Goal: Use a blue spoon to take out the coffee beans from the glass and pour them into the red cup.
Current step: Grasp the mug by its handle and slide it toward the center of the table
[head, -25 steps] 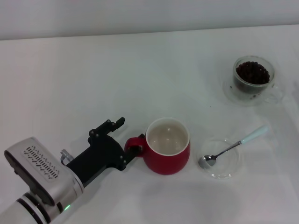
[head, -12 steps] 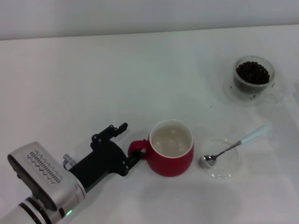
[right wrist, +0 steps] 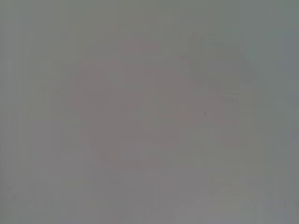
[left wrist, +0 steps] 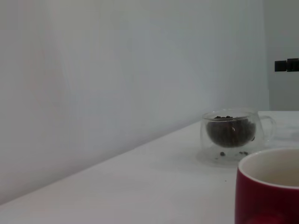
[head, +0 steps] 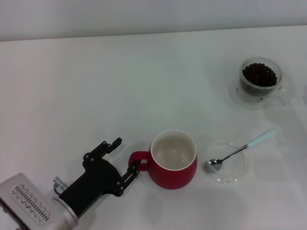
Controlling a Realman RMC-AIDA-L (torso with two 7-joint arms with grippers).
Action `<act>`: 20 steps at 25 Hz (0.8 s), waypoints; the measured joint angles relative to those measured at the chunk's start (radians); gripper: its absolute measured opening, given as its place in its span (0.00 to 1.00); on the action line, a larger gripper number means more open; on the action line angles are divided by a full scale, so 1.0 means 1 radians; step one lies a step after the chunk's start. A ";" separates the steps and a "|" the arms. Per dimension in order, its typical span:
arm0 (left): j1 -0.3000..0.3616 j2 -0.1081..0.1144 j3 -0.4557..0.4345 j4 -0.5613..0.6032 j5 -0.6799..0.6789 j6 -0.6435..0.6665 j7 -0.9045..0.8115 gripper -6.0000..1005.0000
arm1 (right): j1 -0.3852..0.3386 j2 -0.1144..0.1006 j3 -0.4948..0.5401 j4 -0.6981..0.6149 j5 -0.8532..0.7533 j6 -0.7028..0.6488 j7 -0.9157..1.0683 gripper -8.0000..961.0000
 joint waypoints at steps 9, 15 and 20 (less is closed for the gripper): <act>0.045 0.001 0.007 -0.002 0.006 0.022 0.030 0.61 | -0.002 -0.001 -0.001 0.000 -0.001 0.008 -0.001 0.76; 0.099 0.006 0.008 -0.012 0.017 0.124 0.060 0.61 | -0.008 -0.001 -0.002 0.000 -0.001 0.008 -0.001 0.76; 0.144 0.007 -0.002 -0.027 0.003 0.231 0.093 0.61 | -0.008 0.000 -0.002 0.000 -0.002 0.008 -0.001 0.76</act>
